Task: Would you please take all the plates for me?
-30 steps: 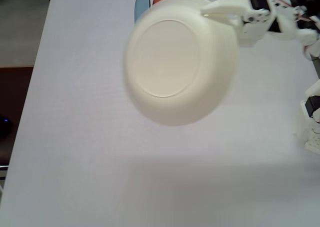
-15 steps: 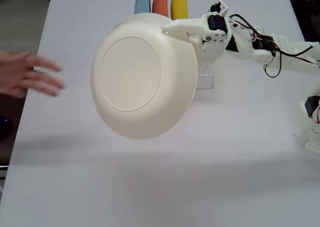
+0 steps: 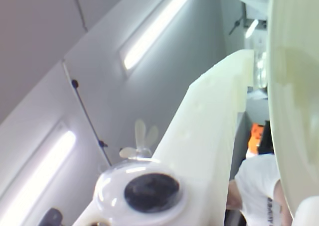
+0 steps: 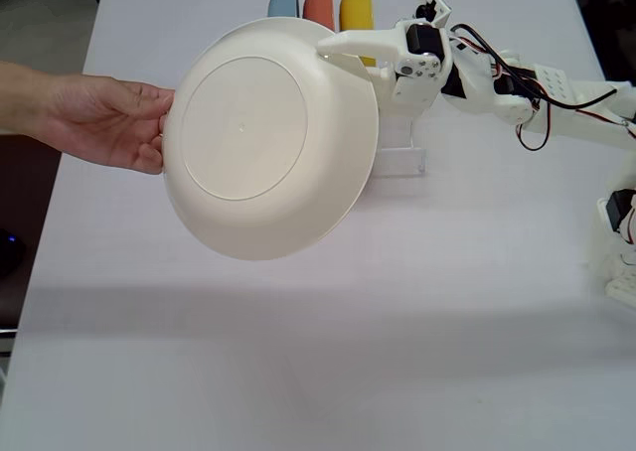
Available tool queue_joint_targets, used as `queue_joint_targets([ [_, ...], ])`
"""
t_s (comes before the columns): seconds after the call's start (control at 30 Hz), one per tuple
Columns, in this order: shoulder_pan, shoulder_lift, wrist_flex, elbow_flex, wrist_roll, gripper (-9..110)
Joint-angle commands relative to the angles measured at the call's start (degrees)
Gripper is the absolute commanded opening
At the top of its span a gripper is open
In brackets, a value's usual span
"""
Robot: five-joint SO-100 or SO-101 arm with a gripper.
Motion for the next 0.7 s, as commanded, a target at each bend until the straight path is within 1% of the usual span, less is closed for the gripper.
queue_joint_targets([
  [0.0,0.62,1.05,-1.76,-3.25,-0.79,0],
  [0.07,1.14,1.41,0.35,-3.25,-0.79,0],
  [0.1,1.41,1.67,1.67,-3.25,-0.97,2],
  [0.17,1.58,2.2,4.48,-3.25,-3.16,18],
  [0.23,2.02,3.08,7.73,-3.25,-4.92,32],
  [0.27,2.55,3.69,9.67,-3.25,-5.8,38],
  [0.3,3.25,4.39,11.25,-3.25,-6.24,40],
  [0.43,5.98,8.17,18.46,-2.81,-9.49,38],
  [0.67,9.14,15.21,19.86,1.93,-21.18,36],
])
